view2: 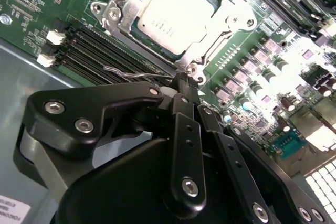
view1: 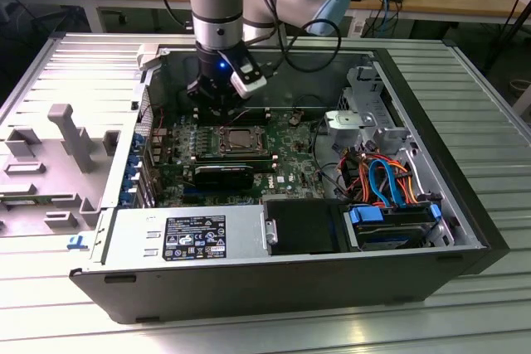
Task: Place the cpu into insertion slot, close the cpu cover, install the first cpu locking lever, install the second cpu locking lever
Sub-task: 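Install the first cpu locking lever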
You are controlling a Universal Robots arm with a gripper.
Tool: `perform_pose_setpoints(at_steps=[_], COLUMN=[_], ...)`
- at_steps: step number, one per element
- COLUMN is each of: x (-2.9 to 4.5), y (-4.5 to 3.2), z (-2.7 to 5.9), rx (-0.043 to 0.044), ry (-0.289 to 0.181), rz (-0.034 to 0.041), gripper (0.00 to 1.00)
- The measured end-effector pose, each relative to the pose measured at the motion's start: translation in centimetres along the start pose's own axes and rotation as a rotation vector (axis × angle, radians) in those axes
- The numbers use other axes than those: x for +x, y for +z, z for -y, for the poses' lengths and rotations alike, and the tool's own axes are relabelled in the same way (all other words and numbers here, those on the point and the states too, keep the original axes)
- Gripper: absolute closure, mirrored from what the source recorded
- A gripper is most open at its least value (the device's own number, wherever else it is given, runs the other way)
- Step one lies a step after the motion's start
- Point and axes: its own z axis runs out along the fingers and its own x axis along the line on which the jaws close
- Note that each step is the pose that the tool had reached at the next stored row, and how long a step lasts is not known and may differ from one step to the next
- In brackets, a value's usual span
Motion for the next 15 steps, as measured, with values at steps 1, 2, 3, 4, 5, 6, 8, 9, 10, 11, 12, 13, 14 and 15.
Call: perform_pose_setpoints(at_steps=[1,2,3,4,5,6,8,9,10,11,12,13,14,15], x=[-0.1,-0.18,-0.33,-0.5,-0.68,-0.8,-1.04,-1.12,-1.21,-1.35,-1.53,-1.62,-1.71,-1.79], y=[0.04,0.08,0.14,0.21,0.28,0.34,0.44,0.48,0.52,0.57,0.65,0.69,0.73,0.77], z=[0.0,0.0,0.01,0.02,0.04,0.05,0.08,0.09,0.1,0.11,0.13,0.14,0.15,0.16], rx=[0.0,0.0001,0.0002,0.0004,0.0004,0.0003,0.0003,0.0003,0.0004,0.0005,0.0006,0.0006,0.0007,0.0007], ry=[0.0,-0.001,-0.001,-0.001,-0.001,-0.002,-0.002,-0.002,-0.002,-0.002,-0.003,-0.003,-0.003,-0.003], rz=[-0.0001,-0.0001,-0.0001,-0.0003,-0.0002,-0.0002,-0.0001,-0.0001,-0.0002,-0.0002,-0.0001,-0.0002,-0.0002,-0.0002], gripper=[0.89,0.89,0.89,0.89,0.89,0.89,0.89,0.89,0.89,0.89,0.89,0.89,0.89,0.89])
